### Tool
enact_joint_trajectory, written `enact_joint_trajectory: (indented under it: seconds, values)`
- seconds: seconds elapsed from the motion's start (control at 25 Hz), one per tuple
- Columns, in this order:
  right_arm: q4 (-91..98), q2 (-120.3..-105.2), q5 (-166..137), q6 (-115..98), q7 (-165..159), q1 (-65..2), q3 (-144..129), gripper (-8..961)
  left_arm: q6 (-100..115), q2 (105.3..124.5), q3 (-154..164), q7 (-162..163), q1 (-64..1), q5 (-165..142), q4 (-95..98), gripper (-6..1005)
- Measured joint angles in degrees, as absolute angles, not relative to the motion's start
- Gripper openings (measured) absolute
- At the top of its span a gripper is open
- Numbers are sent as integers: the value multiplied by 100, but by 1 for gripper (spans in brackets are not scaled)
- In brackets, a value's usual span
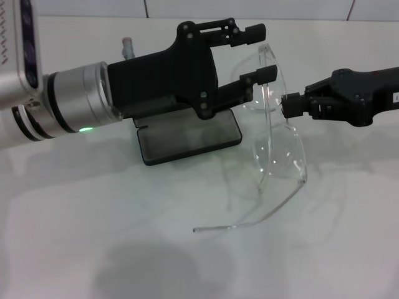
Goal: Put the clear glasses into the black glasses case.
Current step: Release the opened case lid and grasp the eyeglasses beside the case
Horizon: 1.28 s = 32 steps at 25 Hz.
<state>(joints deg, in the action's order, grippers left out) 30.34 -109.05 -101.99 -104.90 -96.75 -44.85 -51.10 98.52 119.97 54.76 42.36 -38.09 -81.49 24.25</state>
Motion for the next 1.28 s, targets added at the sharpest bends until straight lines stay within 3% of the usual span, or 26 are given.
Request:
enact_joint_trajectory:
  seconds: [0.36,0.96,1.28]
  values:
    - [3032,-10947,-10184,-10615,-9669,-4476,-5092,28,9689,12018,5687,4230,-3892,-8131,2407,481]
    - [3178,-10867,-10293,-9850,-9039,-3853,-4127,9,9751,11919,5550,4286,-3565,-7608,2484,481]
    - [3585,-11109,-10826,-9368,-8700,-3928,-4365,14,9287,11959,5545,4307,-3533,-7648,2387,480]
